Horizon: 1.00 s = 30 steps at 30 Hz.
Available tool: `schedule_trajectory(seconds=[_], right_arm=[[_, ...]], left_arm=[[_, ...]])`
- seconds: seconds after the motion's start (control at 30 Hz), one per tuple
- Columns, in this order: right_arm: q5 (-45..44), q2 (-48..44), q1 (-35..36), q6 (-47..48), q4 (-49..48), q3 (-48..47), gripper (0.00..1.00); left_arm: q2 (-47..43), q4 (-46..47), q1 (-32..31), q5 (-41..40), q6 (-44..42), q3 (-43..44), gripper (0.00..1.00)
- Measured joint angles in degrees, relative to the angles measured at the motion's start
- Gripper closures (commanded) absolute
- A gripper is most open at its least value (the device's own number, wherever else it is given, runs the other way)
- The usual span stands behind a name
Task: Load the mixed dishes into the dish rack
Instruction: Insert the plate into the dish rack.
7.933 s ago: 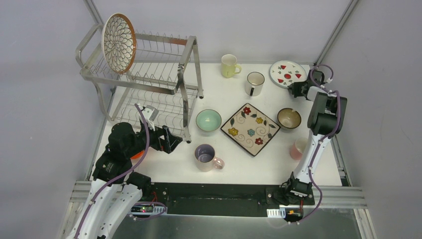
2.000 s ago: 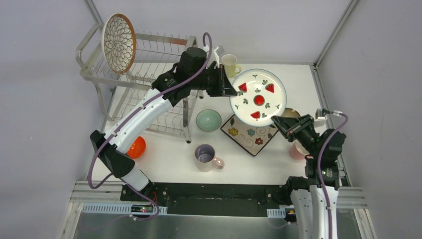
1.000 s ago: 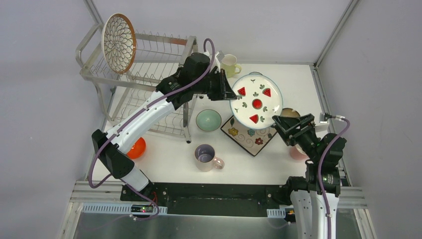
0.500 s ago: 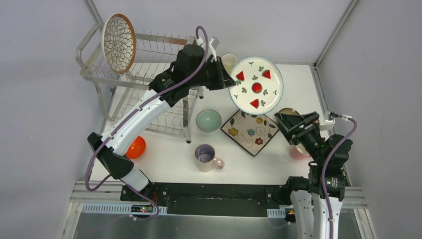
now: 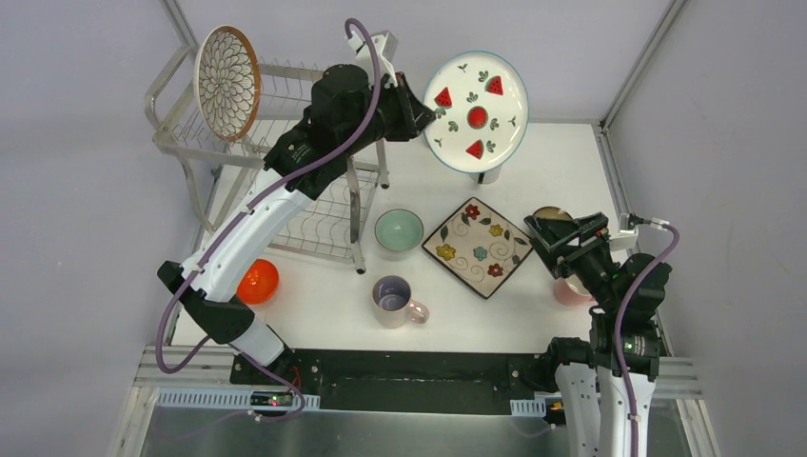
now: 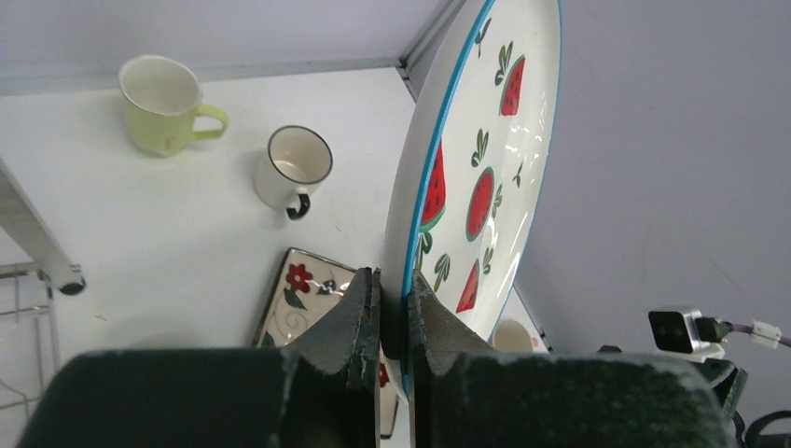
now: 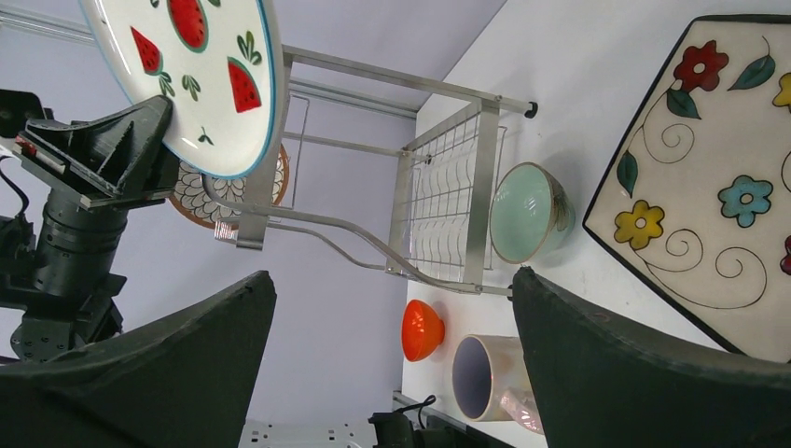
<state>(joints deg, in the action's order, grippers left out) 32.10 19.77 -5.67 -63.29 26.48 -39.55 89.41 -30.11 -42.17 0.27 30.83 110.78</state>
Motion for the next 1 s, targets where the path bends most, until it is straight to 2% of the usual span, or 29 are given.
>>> schedule_trajectory(seconds=[0.53, 1.0], right_arm=[[0.0, 0.0, 0.0, 0.5, 1.3, 0.0, 0.00], [0.0, 0.7, 0.3, 1.6, 2.6, -2.0, 0.00]], left_arm=[[-0.9, 1.5, 10.5, -5.6, -4.9, 5.1, 1.00], [-3.2, 3.7, 12.1, -13.5, -14.6, 9.9, 1.00]])
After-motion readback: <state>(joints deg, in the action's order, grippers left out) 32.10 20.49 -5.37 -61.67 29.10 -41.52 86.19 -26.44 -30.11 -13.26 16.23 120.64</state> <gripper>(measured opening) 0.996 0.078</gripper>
